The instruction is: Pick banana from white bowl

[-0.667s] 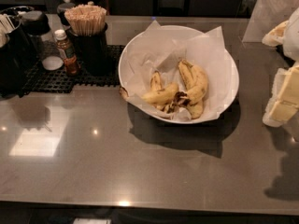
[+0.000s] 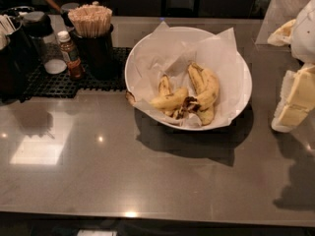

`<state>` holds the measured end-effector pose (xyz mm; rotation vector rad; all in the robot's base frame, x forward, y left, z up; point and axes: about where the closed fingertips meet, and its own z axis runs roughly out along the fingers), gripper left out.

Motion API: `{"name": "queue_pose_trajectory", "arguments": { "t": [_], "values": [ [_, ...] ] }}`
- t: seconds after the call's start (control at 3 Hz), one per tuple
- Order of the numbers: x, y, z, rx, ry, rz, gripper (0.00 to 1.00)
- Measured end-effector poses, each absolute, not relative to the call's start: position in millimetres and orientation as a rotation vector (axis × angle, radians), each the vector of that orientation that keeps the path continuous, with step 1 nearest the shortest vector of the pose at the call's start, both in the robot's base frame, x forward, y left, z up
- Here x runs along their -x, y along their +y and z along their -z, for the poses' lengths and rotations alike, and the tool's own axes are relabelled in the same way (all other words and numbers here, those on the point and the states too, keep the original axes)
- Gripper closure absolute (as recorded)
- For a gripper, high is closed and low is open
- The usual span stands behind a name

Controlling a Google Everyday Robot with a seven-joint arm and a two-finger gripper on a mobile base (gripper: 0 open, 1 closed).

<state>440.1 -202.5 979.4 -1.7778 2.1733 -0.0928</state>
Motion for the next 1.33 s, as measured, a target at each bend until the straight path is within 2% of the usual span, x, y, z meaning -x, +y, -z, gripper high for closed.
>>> {"name": "queue_pose_trajectory", "arguments": {
  "t": [0.67, 1.33],
  "values": [
    [-443.4, -141.1, -994.8, 2.007, 1.866, -0.020, 0.00],
    [-462.6, -102.0, -1001.9, 2.097, 1.612, -0.200, 0.00]
  ]
}}
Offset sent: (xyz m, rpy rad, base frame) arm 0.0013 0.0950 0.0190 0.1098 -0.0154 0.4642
